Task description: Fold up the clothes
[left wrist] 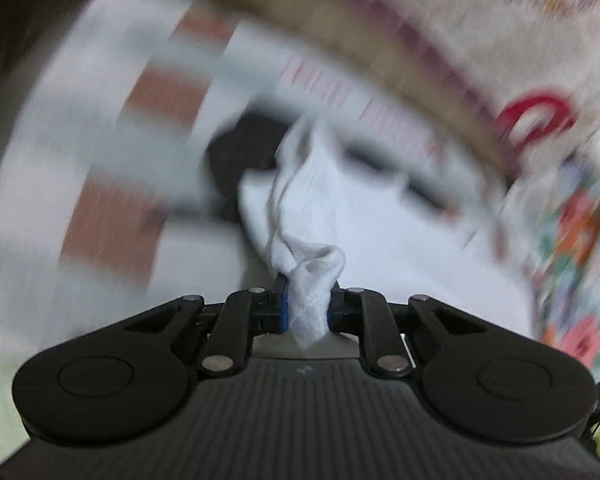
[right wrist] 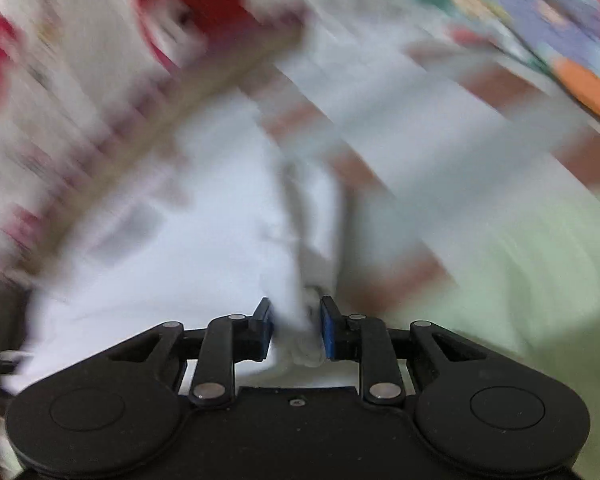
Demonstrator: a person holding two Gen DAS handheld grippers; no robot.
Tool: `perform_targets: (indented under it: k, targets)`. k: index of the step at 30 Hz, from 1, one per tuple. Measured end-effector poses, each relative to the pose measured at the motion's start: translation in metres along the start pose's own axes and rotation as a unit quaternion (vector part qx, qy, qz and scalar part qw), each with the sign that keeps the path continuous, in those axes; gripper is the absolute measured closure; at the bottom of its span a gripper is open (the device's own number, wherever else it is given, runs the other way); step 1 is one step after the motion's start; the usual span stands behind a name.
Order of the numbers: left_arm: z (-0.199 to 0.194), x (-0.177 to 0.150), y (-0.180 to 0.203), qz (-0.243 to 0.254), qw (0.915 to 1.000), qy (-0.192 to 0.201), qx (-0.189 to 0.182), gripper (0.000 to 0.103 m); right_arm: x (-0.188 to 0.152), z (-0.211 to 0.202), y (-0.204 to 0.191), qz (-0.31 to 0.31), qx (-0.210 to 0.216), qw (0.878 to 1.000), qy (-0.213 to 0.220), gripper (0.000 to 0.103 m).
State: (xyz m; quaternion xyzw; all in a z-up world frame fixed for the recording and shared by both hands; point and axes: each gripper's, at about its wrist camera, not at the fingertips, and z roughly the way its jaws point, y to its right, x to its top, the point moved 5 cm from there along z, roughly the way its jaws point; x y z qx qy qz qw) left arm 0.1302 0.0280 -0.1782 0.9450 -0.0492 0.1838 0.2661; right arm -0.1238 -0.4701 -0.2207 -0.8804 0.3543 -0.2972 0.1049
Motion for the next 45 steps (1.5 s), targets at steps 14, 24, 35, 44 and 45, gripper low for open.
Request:
perform_targets:
  k: [14, 24, 35, 44, 45]
  targets:
    - [-0.04, 0.034, -0.008, 0.12, 0.9849, 0.118, 0.042, 0.079, 0.057, -0.002, -0.043, -0.046, 0.018, 0.994, 0.098, 0.077]
    - [0.041, 0.097, 0.024, 0.091, 0.991, 0.072, -0.066, 0.07, 0.091, 0.06, -0.05, -0.027, -0.014, 0.997, 0.068, 0.065]
    - [0.055, 0.08, 0.042, 0.162, 0.9834, 0.059, -0.057, 0.091, 0.079, 0.074, -0.056, 0.003, 0.186, 0.981, 0.047, 0.072]
    - [0.072, 0.082, 0.056, 0.21, 0.976, 0.055, -0.009, 0.1, 0.083, 0.1, -0.033, 0.042, 0.183, 0.98, 0.059, 0.062]
    - [0.07, 0.084, 0.057, 0.212, 0.9754, 0.061, -0.002, 0.1, 0.084, 0.1, -0.031, 0.047, 0.192, 0.978, 0.066, 0.075]
